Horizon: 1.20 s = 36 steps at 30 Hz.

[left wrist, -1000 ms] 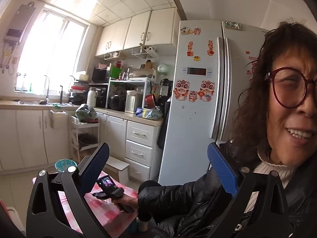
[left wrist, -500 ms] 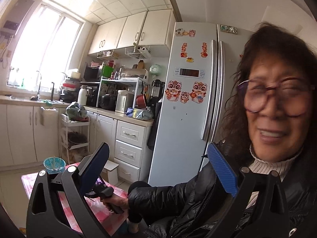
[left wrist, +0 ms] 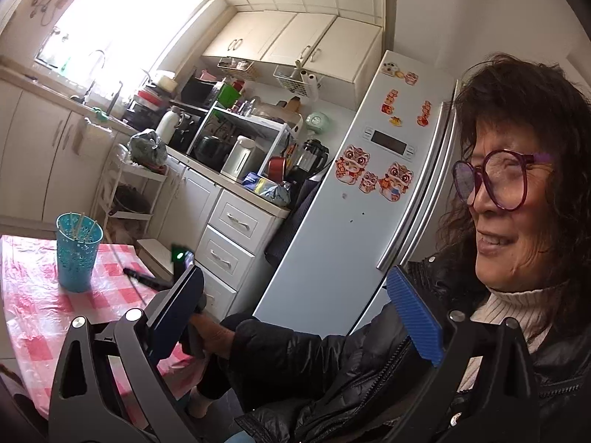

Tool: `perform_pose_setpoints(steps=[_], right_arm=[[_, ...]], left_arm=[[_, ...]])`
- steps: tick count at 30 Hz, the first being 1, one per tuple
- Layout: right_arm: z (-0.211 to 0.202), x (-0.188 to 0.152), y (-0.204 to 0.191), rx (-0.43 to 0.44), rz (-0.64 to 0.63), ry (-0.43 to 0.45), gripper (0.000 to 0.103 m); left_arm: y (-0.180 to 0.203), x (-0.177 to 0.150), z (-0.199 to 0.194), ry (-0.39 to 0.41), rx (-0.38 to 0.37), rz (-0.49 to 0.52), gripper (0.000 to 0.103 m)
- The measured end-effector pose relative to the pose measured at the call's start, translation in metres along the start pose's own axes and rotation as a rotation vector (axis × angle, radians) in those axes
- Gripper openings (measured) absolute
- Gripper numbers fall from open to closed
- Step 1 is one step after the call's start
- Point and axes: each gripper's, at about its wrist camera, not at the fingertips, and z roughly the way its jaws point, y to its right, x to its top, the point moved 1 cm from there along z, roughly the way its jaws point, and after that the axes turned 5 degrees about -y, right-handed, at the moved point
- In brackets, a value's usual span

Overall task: Organize utensils
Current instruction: 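Raise the chopstick in the right tool over the basket and release it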

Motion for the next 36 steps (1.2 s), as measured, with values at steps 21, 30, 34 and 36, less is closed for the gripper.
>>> perform_pose_setpoints(steps=[21,30,34,36], right_arm=[[0.121,0.121,-0.031,-0.012,-0.115,0.171,0.006],[0.107,0.088,-0.026,-0.012,-0.173,0.118,0.013],[0.077,0.079,-0.020,-0.001,-0.142,0.118,0.019],[0.060,0.073,-0.019,0.002,-0.136,0.115,0.023]], left_arm=[[-0.127,-0.010,0.024,0.041,0.139,-0.221,0.095],[-0.127,0.000,0.041,0.016,0.236,-0.194,0.095],[-0.111,0.004,0.041,0.021,0.260,-0.174,0.095],[-0.104,0.005,0.039,0.026,0.286,-0.165,0.095]])
